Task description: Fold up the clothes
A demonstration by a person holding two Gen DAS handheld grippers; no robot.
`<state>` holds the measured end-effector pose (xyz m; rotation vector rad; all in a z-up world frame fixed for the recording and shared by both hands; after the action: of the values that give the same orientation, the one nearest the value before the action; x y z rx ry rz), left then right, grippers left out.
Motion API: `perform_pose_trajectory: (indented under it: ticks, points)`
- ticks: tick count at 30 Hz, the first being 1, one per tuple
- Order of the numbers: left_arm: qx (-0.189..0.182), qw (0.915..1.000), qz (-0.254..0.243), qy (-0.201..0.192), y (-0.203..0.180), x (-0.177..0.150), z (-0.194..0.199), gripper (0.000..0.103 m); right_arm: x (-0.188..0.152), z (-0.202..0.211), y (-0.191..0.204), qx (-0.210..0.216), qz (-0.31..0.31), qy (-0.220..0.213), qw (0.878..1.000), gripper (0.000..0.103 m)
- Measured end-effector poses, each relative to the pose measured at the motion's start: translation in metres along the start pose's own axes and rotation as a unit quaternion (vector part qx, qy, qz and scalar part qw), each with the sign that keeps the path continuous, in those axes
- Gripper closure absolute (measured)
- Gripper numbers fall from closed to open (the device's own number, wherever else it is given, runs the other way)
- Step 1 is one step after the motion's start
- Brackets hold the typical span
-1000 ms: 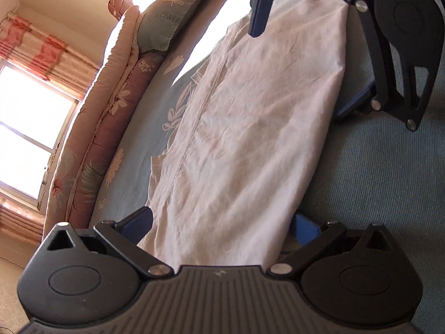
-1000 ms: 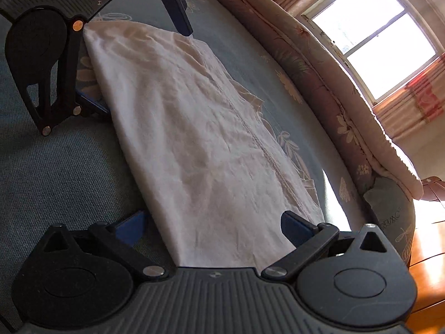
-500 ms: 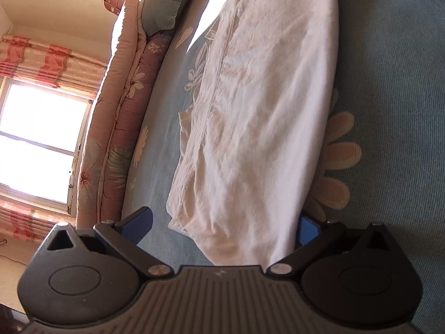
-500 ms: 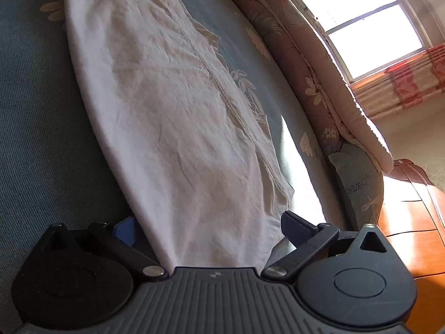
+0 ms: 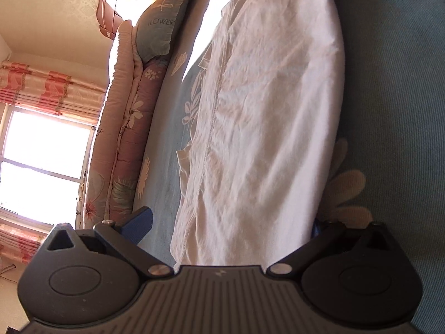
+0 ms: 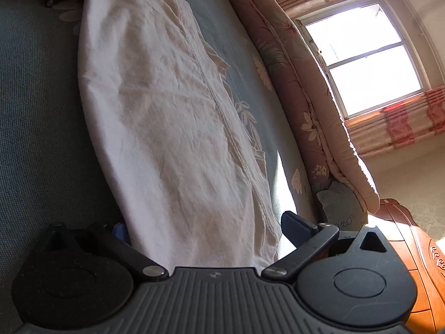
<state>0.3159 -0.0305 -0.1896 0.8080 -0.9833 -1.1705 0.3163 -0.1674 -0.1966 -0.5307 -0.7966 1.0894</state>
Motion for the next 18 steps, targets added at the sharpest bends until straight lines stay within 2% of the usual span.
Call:
perform_pose_trajectory:
  ticks: [3, 6, 11, 13, 15, 16, 18]
  points:
    - [-0.005, 1.0, 0.006, 0.004, 0.001, -0.005, -0.002, 0.001, -0.026, -0.004, -0.013, 0.009, -0.032, 0.015, 0.999, 0.0]
    - [-0.008, 0.9998, -0.015, 0.005, -0.001, 0.002, -0.006, 0.0, -0.023, -0.008, -0.011, 0.008, -0.02, 0.015, 1.0, 0.0]
    - [-0.02, 0.9997, -0.016, 0.004, -0.009, 0.003, -0.004, 0.003, -0.021, -0.008, -0.007, 0.006, -0.014, 0.02, 1.0, 0.0]
    - [-0.027, 0.9995, -0.019, -0.001, -0.018, 0.002, 0.002, 0.015, -0.022, -0.008, -0.006, 0.004, -0.022, 0.018, 1.0, 0.0]
    - [-0.034, 0.9992, -0.021, -0.005, -0.027, 0.001, 0.007, 0.046, -0.026, -0.006, -0.007, 0.0, -0.04, 0.013, 0.999, 0.0]
    - [-0.038, 0.999, -0.023, -0.007, -0.032, 0.001, 0.01, 0.056, -0.027, -0.005, -0.006, -0.005, -0.043, 0.011, 0.999, 0.0]
    - [-0.045, 0.9986, -0.025, -0.011, -0.041, 0.0, 0.015, 0.103, -0.029, -0.004, -0.006, -0.008, -0.052, 0.01, 0.999, 0.0]
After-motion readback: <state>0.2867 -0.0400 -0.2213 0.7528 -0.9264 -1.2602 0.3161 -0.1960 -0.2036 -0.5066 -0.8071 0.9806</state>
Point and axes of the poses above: each gripper's, at about its wrist camera, not at the fingertips, and z roughly against the way its jaws point, y to its left, x to its top, the point moved 10 cm from there along -z, roughly the way its jaws point, and after that the axes turned 7 degrees about x, right-handed, at the moved point
